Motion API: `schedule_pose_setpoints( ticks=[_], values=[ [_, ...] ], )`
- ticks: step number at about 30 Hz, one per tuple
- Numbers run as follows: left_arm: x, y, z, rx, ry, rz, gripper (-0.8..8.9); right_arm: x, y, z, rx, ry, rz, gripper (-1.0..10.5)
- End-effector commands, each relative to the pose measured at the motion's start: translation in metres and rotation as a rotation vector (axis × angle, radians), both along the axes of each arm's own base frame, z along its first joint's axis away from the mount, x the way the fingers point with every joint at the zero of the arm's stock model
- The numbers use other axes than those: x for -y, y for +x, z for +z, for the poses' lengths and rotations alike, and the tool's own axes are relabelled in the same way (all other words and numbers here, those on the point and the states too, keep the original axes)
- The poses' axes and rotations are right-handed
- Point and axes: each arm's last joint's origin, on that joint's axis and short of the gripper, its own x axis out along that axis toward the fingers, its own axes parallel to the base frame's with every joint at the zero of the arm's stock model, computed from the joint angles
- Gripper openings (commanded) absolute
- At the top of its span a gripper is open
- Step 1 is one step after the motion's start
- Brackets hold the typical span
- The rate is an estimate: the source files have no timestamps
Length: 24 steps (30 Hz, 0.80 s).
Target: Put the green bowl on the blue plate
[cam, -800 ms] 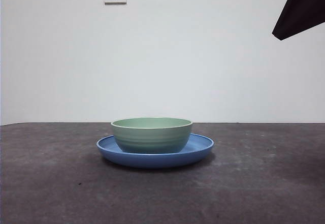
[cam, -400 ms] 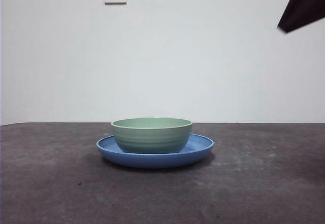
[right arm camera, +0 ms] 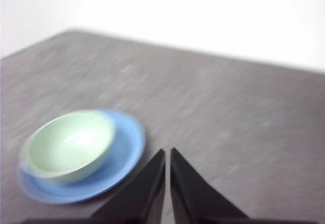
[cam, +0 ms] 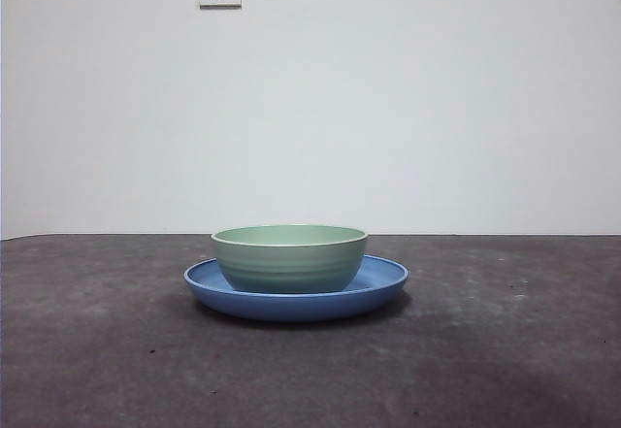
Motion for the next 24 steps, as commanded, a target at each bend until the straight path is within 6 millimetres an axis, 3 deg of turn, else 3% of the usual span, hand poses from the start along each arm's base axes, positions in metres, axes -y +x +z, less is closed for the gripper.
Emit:
schedule_pose_setpoints(
  ticks=[1, 12, 24],
  values=[
    [0.0, 0.001, -0.007, -0.024, -0.004, 0.0, 0.08, 0.006, -0.004, -0.017, 0.08, 0.006, -0.055, 0.1],
    [0.0, 0.001, -0.007, -0.024, -0.004, 0.0, 0.08, 0.017, -0.013, -0.072, 0.15, 0.019, -0.274, 0.1],
    [0.0, 0.001, -0.007, -0.024, -0.004, 0.0, 0.08, 0.017, -0.012, -0.103, 0.105, 0.057, -0.28, 0.1]
  ],
)
